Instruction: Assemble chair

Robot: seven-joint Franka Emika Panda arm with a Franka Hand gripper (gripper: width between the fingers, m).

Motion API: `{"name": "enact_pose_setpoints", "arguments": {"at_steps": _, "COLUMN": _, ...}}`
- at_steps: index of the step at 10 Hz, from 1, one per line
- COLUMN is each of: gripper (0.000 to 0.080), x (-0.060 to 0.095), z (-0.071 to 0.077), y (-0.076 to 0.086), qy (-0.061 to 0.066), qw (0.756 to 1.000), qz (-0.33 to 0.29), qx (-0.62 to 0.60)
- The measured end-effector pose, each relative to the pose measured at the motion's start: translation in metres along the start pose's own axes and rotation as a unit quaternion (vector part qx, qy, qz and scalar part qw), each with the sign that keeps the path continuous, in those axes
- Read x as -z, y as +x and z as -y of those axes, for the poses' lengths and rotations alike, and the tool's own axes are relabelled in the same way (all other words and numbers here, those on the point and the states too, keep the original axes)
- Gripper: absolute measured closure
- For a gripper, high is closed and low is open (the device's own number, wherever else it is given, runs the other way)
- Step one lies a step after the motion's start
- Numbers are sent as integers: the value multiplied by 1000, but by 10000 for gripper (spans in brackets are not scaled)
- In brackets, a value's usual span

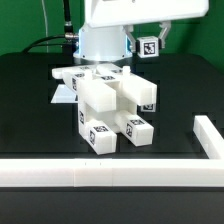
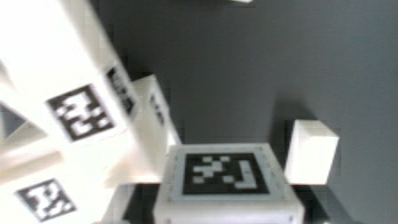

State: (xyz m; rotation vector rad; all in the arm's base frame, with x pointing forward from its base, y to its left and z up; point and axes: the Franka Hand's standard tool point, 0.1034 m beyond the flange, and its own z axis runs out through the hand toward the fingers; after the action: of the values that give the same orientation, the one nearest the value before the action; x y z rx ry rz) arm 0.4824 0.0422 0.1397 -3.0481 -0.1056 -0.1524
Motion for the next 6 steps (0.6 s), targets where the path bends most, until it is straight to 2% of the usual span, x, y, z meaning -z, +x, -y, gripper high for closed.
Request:
{"name": "enact_pose_setpoints", "arguments": {"at_steps": 5, "gripper": 527, "x": 0, "z": -4, "y": 0, "qy": -1, "qw": 1000, "qz": 0, "qx": 15}}
{"name": "enact_pose_setpoints", "arguments": {"at_steps": 6, "gripper": 527, "x": -3, "z": -11, "y": -1, "qy": -3, "qw": 999, "qz": 5, "qx": 43}}
